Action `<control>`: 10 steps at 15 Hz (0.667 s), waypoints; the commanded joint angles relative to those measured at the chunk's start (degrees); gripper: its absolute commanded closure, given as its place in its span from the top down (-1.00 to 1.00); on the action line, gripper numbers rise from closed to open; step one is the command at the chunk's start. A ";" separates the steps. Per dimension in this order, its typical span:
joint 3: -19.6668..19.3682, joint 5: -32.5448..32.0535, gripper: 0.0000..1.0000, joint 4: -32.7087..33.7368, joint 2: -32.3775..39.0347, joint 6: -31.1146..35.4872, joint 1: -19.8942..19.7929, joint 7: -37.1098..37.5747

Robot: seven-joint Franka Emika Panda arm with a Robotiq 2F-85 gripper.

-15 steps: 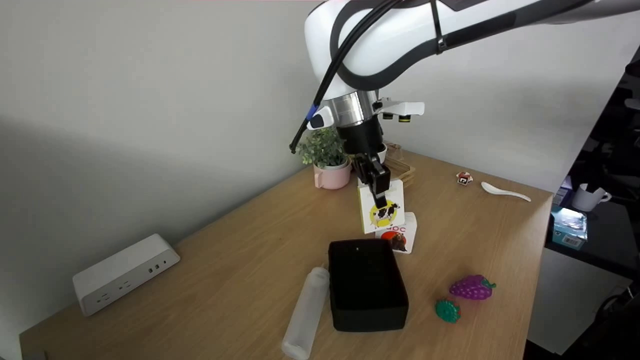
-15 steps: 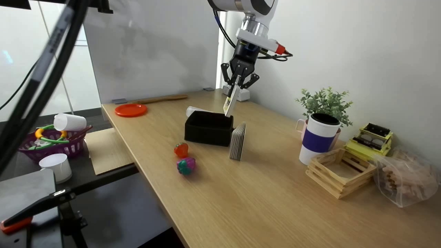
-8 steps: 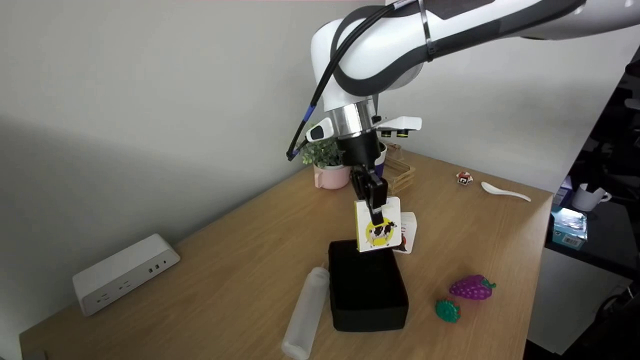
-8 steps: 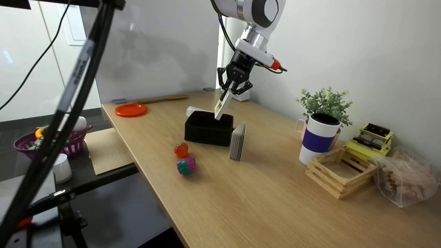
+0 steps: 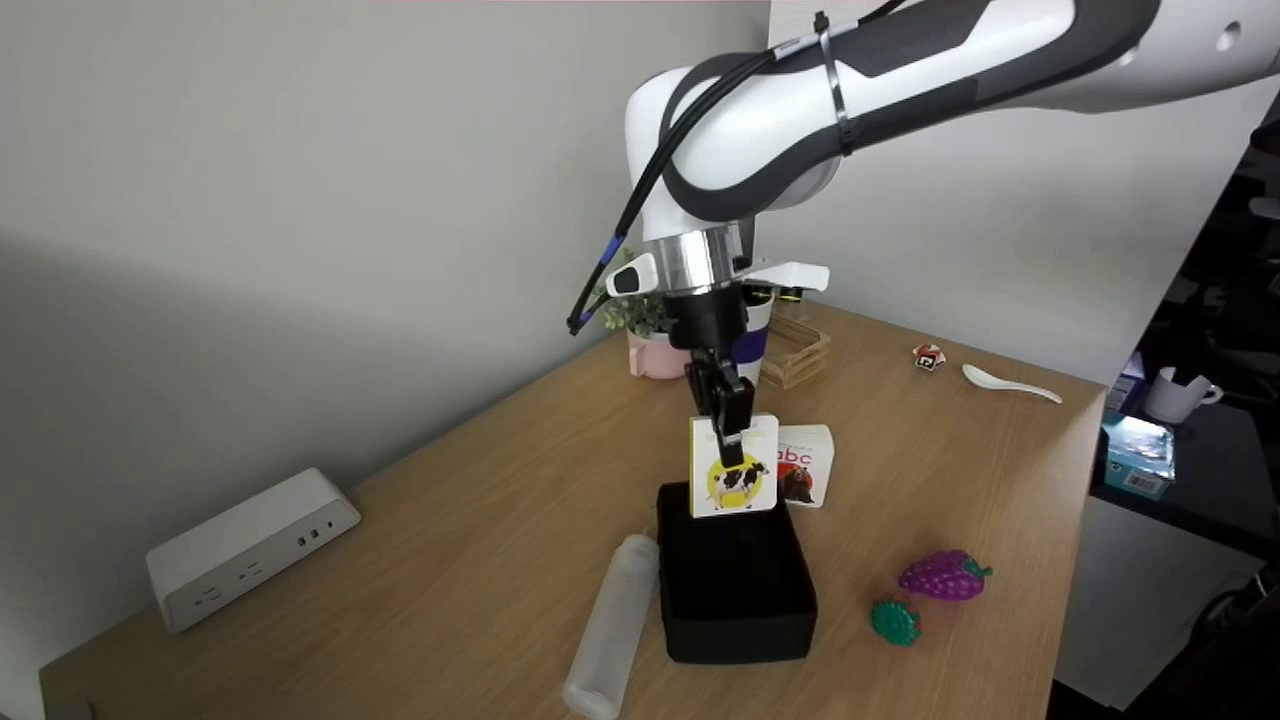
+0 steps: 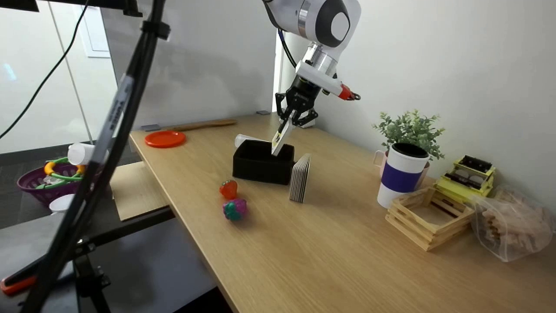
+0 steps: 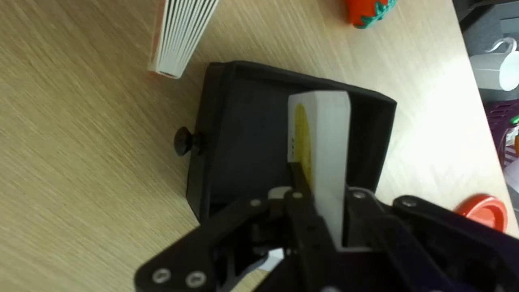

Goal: Put the yellow and orange books in the black box

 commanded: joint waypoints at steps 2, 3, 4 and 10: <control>-0.31 -0.91 -0.93 3.22 3.68 5.34 -0.34 2.12; -0.61 -1.32 -0.93 3.80 4.45 5.97 -0.30 2.93; -0.73 -1.56 -0.93 4.46 5.17 6.17 -0.35 3.63; -1.89 -1.43 -0.93 6.67 7.72 6.46 0.01 5.71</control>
